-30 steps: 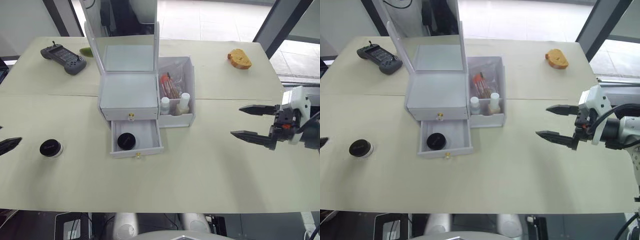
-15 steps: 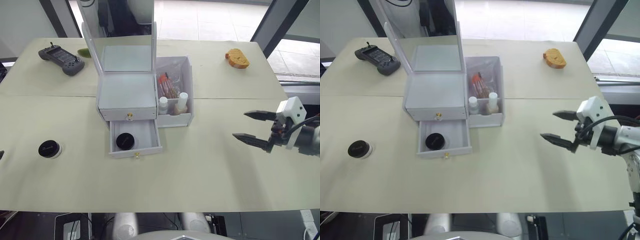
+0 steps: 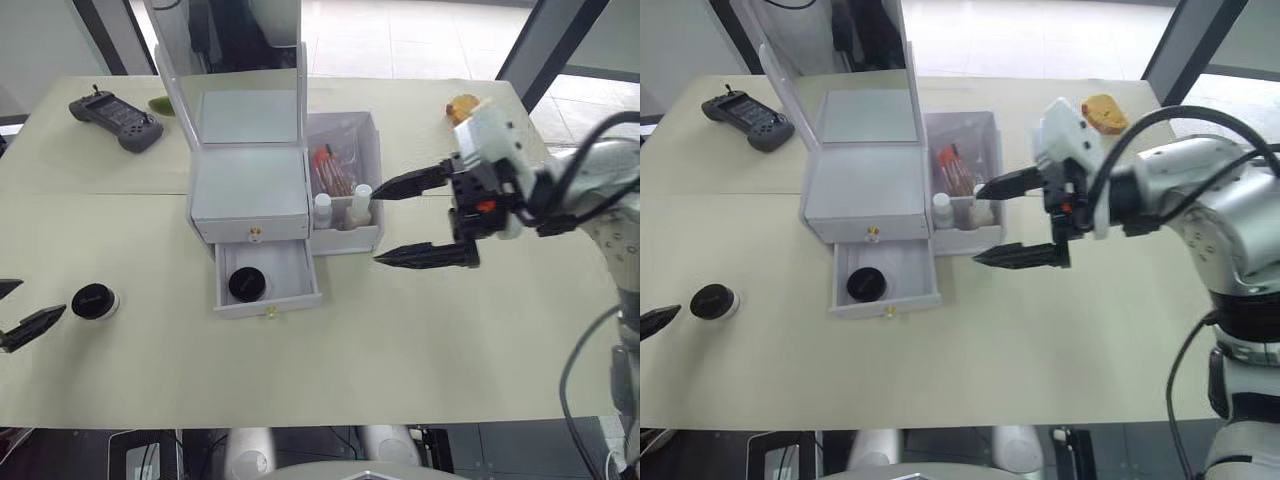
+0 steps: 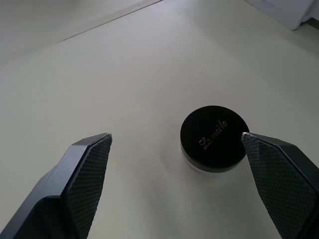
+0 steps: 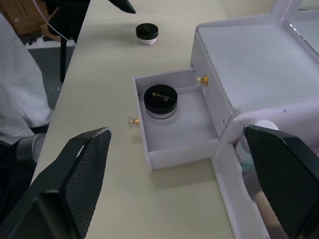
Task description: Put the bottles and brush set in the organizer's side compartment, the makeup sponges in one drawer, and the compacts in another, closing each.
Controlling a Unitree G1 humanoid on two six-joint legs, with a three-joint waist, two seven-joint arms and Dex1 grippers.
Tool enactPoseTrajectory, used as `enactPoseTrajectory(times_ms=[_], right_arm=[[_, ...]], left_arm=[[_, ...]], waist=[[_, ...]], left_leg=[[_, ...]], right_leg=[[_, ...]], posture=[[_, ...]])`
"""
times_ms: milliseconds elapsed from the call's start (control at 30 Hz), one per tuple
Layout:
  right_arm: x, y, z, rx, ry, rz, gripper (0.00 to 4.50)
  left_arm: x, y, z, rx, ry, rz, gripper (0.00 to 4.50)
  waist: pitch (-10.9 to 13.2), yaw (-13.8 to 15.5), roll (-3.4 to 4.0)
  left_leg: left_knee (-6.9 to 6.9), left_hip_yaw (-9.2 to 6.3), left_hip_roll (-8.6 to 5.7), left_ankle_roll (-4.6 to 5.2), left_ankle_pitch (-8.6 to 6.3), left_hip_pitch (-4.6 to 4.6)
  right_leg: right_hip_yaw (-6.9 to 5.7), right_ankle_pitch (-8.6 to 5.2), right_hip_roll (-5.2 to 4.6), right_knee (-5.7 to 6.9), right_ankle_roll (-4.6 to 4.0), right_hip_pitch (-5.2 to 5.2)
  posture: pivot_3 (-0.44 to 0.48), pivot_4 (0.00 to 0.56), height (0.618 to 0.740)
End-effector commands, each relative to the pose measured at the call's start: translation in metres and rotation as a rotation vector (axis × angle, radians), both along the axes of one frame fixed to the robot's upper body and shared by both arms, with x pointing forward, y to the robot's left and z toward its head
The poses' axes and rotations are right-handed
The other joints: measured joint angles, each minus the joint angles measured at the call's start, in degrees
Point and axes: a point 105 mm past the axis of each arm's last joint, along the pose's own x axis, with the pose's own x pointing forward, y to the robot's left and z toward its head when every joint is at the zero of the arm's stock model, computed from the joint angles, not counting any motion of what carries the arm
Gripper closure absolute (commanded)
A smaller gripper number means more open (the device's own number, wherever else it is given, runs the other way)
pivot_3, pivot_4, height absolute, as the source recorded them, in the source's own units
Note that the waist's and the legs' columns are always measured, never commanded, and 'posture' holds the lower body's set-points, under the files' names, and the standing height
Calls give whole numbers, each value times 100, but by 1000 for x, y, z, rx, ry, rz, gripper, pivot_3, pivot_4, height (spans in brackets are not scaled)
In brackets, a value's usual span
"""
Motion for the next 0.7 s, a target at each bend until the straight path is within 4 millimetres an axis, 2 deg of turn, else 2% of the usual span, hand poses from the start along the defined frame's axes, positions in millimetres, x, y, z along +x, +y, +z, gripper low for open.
enactPoseTrajectory(times_ms=[33, 200, 467, 700], right_arm=[[6, 7, 11, 8, -16, -11, 0], [8, 16, 5, -17, 32, 23, 0], [9, 20, 8, -22, 69, 33, 0], [8, 19, 10, -24, 53, 36, 0]], left_arm=[[1, -4, -1, -35, 7, 63, 11], [2, -21, -12, -98, 33, 78, 11], [15, -20, -30, -122, 65, 154, 11], [32, -33, -45, -111, 95, 134, 11]], waist=[[0, -4, -1], [-3, 27, -5], [-3, 74, -5], [-3, 83, -5]], left_leg=[[-1, 0, 0, 0, 0, 0], [0, -1, 0, 0, 0, -1], [0, -1, 0, 0, 0, 0], [0, -1, 0, 0, 0, 0]], right_leg=[[0, 0, 0, 0, 0, 1], [0, 0, 0, -1, 1, 3], [0, 1, 1, -2, 2, 3], [0, 20, 2, -2, 11, 2]], posture=[[0, 150, 705], [0, 150, 705], [0, 150, 705], [0, 150, 705]])
